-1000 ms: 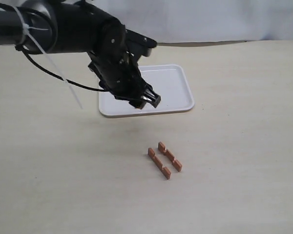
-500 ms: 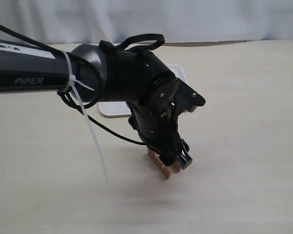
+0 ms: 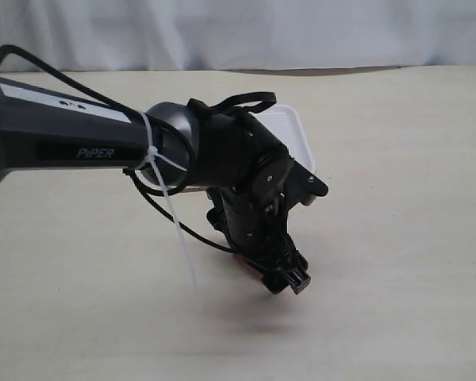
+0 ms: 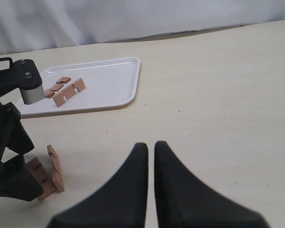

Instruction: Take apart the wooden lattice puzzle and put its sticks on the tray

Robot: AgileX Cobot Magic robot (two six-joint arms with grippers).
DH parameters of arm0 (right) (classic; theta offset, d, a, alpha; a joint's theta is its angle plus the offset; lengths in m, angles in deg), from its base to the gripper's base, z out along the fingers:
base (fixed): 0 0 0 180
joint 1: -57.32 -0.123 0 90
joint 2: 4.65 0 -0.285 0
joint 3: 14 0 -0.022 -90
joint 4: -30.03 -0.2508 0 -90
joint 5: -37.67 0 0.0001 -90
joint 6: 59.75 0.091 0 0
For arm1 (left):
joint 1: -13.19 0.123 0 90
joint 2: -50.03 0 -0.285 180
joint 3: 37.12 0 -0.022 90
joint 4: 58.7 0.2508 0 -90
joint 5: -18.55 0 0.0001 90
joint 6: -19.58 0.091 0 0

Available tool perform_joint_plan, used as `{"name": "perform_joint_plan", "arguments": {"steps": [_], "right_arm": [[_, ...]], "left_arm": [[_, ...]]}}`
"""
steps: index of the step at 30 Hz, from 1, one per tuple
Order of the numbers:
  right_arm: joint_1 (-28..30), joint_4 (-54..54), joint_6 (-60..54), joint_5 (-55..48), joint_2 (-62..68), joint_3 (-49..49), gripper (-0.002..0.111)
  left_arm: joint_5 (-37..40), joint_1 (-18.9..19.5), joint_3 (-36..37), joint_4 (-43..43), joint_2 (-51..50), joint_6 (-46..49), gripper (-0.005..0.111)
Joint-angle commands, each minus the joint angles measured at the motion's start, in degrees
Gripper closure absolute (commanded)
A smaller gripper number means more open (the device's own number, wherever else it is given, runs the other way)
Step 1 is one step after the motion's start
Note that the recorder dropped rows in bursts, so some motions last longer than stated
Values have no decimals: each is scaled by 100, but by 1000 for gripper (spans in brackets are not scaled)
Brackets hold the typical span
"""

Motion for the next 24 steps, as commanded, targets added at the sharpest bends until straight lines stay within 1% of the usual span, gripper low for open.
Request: {"name": "perform_joint_plan", "arguments": {"steps": [1, 5, 8, 11, 14, 24], "right_arm": [[-8, -20, -38, 12, -24, 9, 104], [-8, -20, -38, 12, -24, 9, 104], [-8, -20, -38, 12, -24, 9, 104], [-8, -20, -38, 12, -24, 9, 104], [-8, -20, -38, 12, -24, 9, 104], [-8, -20, -38, 12, -24, 9, 104]], "left_arm": [[-73, -22, 10, -66, -26, 2, 24], [88, -22, 10, -66, -26, 77, 24], [84, -22, 10, -279, -26, 77, 24], [12, -22, 10, -298, -39, 77, 15], [12, -22, 10, -298, -39, 77, 10], [-267, -22, 10, -286, -48, -153, 9]]}}
